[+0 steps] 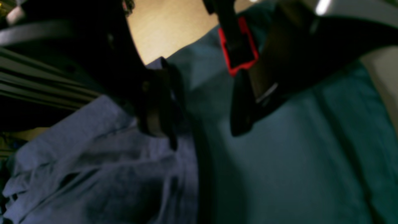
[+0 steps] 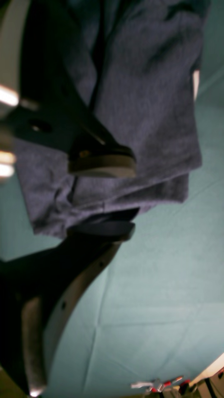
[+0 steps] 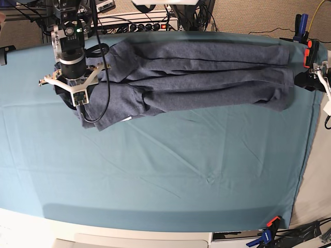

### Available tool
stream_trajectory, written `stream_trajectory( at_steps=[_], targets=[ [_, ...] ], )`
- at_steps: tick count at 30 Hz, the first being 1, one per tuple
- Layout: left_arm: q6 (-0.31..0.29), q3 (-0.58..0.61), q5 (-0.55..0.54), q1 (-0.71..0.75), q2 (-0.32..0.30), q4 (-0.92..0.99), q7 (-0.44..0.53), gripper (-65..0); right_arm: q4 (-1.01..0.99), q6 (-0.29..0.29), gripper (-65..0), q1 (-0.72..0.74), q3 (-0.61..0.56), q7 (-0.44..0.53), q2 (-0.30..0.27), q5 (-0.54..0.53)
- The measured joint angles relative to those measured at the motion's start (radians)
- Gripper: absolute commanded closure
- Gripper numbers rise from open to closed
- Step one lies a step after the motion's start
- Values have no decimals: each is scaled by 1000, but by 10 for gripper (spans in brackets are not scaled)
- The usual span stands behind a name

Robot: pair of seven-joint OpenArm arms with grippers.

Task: Fold the T-shirt properly
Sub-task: 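Hold the shirt ends with both grippers and pull them apart to straighten, then open the right gripper and push the left gripper's hem end inward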

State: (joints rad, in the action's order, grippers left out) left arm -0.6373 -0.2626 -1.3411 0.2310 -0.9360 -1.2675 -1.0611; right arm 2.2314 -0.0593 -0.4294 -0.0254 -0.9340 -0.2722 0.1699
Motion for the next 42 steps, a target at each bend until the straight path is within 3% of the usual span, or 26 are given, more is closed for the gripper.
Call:
stream_trajectory(
  at_steps=[6,10,16,23,27,32,42],
  targets=[
    [34,1,2,28,2,5,16,-324,0,0,-249,0,0,4,20,-14],
    [92,1,2,29,17,5,24,-324,0,0,-249,1,0,11,20,-14],
    [96,1,6,26,77,5,31,-324,0,0,-249,3,0,11,20,-14],
    [95,0,-6,19,106,5,47,-324,0,0,-249,3,0,15,20,-14],
    [97,1,22,-6,98,5,39,-323,0,0,-249,3,0,15,20,-14],
    [99,1,18,-24,39,6,38,-322,0,0,-249,3,0,15,20,-14],
    [98,0,17,3,100,6,43,-322,0,0,-249,5,0,15,21,-14]
  ],
)
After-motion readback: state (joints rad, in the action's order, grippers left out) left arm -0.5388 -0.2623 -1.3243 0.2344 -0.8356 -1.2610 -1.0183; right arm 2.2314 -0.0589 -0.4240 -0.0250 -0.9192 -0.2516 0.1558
